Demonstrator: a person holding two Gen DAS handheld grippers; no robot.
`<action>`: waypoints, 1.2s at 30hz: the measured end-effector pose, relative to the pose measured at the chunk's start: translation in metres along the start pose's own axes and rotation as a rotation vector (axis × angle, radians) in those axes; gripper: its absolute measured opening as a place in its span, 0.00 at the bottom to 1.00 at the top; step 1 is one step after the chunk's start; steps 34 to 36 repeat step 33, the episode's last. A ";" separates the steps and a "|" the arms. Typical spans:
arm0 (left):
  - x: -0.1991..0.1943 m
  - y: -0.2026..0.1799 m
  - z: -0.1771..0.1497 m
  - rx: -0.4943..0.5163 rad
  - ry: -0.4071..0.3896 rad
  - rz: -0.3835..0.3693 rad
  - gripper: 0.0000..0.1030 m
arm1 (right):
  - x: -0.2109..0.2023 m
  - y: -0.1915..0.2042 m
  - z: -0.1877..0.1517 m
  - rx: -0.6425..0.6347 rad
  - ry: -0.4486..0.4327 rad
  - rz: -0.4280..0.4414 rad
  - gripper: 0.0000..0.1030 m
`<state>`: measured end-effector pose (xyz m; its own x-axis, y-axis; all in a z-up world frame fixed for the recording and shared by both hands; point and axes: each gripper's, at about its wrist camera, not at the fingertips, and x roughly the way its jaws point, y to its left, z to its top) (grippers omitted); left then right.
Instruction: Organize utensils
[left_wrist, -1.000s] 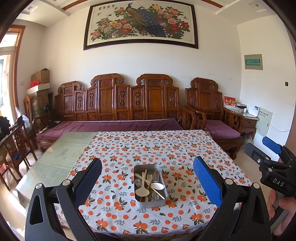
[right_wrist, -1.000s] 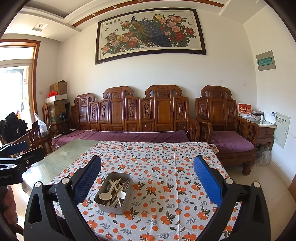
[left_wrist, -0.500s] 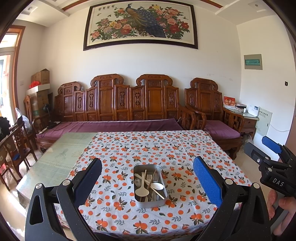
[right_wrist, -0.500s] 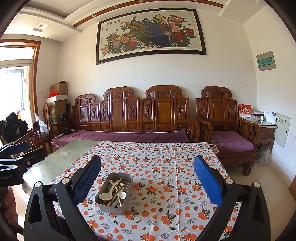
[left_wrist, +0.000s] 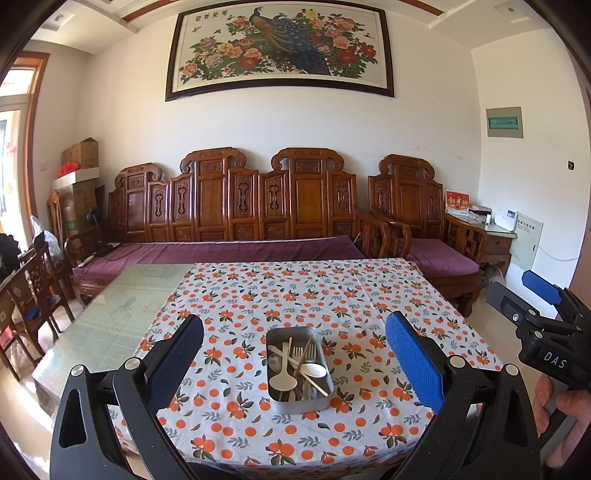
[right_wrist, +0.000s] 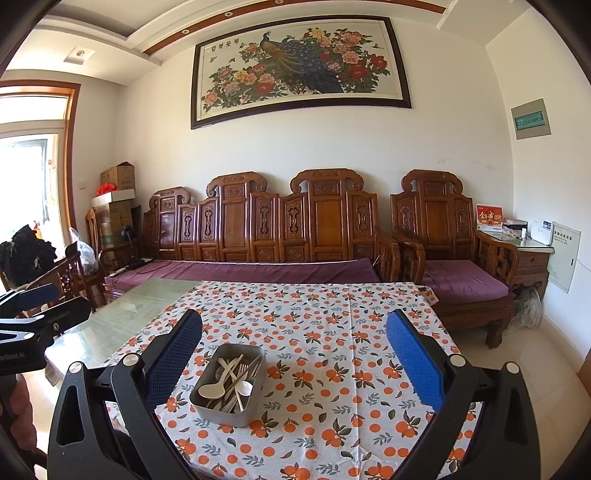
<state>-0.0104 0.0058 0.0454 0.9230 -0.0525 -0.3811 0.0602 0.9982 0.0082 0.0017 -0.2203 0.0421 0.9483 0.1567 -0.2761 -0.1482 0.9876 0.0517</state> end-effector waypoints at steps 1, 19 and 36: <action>0.000 0.000 0.000 -0.001 0.000 0.000 0.93 | 0.000 -0.001 0.000 0.000 0.001 0.000 0.98; 0.001 -0.003 -0.001 -0.003 0.002 -0.005 0.93 | 0.001 -0.002 0.000 0.002 0.002 0.002 0.98; 0.001 -0.005 -0.004 -0.004 0.005 -0.009 0.93 | 0.001 -0.002 0.001 0.001 0.003 0.002 0.98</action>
